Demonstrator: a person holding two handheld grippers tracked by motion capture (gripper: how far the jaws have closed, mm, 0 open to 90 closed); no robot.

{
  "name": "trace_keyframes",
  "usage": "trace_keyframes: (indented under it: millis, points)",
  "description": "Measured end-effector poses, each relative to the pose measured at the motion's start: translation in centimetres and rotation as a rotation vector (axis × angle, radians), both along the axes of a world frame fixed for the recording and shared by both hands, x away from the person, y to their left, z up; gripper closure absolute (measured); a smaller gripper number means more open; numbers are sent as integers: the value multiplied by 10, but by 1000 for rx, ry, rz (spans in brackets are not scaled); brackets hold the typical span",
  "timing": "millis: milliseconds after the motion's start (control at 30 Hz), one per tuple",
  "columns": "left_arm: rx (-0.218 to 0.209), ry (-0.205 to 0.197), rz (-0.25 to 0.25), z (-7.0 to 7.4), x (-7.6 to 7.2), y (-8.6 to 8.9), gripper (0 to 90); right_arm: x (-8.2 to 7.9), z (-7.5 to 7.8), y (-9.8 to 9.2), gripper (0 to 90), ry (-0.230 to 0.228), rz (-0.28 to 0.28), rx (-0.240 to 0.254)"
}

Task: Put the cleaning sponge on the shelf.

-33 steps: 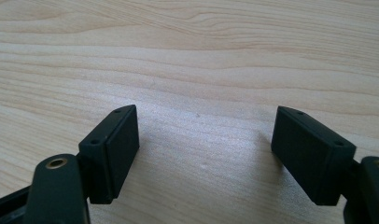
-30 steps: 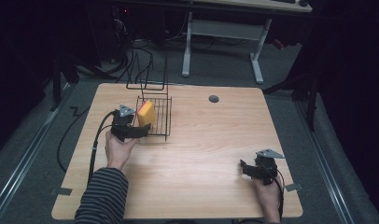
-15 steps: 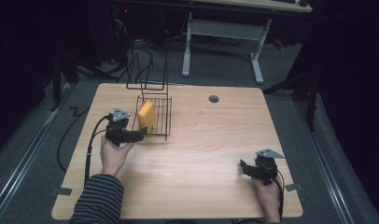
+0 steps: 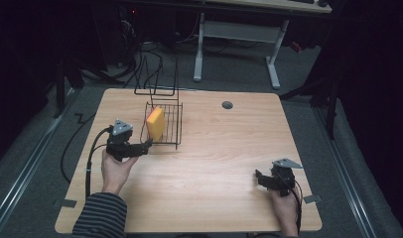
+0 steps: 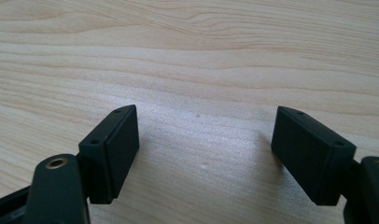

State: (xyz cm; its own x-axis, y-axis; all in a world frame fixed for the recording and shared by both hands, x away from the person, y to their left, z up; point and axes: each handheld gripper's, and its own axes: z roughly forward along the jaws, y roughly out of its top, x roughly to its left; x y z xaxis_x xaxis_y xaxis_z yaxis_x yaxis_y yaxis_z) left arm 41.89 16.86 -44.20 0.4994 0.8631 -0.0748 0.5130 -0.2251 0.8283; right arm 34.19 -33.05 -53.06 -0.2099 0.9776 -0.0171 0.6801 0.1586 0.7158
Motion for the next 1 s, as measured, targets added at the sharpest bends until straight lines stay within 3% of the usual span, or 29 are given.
trace_keyframes:
  millis: [400,1000]
  points:
    - [-22,-8,15,-1,-15,13,173,0,0,0,235,0,0,0]
    - [-59,11,46,-18,-36,29,185,0,0,0,235,0,0,0]
